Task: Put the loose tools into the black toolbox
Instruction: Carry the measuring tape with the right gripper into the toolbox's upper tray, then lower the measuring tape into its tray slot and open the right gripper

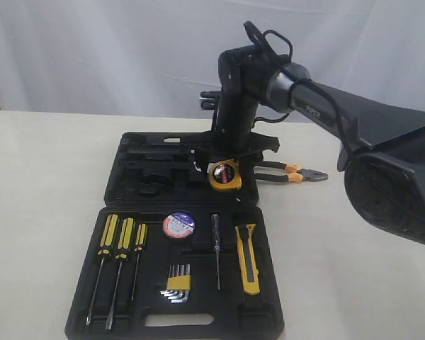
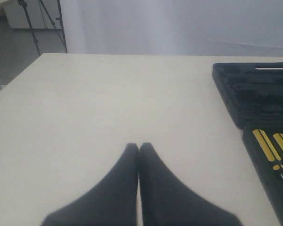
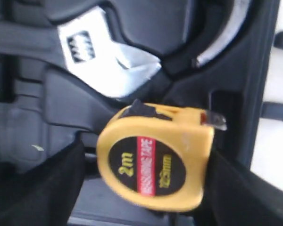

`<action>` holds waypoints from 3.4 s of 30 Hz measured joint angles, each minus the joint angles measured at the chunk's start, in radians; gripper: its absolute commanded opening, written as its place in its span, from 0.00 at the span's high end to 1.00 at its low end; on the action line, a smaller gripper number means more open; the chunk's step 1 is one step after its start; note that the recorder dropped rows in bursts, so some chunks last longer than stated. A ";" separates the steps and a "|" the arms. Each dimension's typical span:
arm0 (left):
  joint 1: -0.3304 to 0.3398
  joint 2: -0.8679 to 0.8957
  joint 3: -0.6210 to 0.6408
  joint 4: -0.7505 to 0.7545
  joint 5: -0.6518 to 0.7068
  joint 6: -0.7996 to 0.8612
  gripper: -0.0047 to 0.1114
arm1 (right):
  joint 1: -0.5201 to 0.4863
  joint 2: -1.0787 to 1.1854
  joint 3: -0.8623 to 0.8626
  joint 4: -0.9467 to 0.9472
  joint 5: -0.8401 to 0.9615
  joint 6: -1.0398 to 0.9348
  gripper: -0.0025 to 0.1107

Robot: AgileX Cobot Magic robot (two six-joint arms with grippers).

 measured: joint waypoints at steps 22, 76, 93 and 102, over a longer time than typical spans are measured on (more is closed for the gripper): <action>0.000 0.000 0.000 0.000 0.000 0.000 0.96 | 0.002 -0.011 -0.040 -0.076 0.000 -0.007 0.98; 0.000 0.000 0.000 0.000 0.000 0.000 0.96 | -0.080 0.064 -0.055 0.098 -0.016 -0.178 0.98; 0.000 0.000 0.000 0.000 0.000 0.000 0.96 | -0.082 0.045 -0.048 0.101 -0.006 -0.196 0.98; 0.000 0.000 0.000 0.000 0.000 0.000 0.96 | -0.082 0.059 -0.050 0.080 -0.008 -0.198 0.98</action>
